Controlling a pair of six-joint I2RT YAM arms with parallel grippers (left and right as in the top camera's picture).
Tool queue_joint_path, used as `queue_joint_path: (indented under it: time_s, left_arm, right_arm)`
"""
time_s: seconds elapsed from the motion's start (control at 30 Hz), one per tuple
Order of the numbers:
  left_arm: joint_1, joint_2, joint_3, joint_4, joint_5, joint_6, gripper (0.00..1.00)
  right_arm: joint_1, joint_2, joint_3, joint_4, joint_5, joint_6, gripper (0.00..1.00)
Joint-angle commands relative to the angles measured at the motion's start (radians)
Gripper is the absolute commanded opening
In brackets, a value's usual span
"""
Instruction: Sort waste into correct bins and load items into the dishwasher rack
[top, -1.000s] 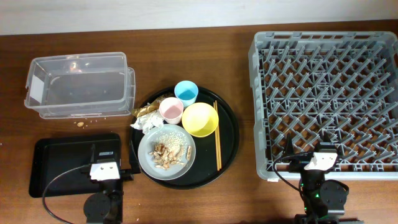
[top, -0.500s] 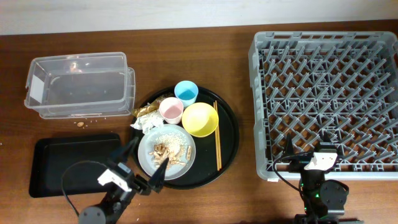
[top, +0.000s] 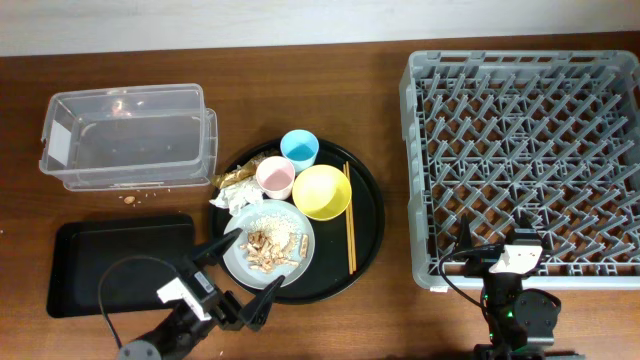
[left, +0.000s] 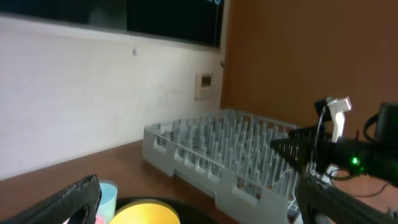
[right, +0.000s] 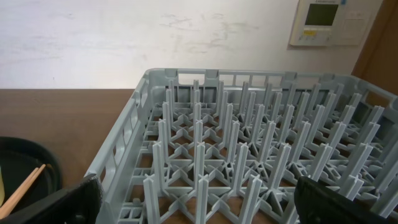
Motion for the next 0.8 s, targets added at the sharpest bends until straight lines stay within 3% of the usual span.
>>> queue_joint_path:
  time_s: [0.0,0.1,0.27,0.4,0.77]
  left_arm:
    - [0.003,0.09,0.101,-0.098,0.019,0.083,0.99]
    - [0.003,0.223,0.224,-0.21,0.051,0.098,0.99]
    - [0.003,0.5,0.493,-0.434,0.078,0.234,0.99]
    - [0.003,0.616,0.559,-0.443,0.063,0.239,0.99]
    - [0.079,0.606,0.559,-0.552,-0.404,0.211,0.99]
  right_arm:
    - [-0.006,0.001,-0.01,-0.001,-0.001,0.008,0.99]
    - [-0.006,0.001,-0.01,-0.001,-0.001,0.008,0.99]
    - [-0.006,0.001,-0.01,-0.001,-0.001,0.008,0.99]
    - [-0.006,0.001,-0.01,-0.001,-0.001,0.008,0.99]
    - [-0.006,0.001,-0.01,-0.001,-0.001,0.008,0.99]
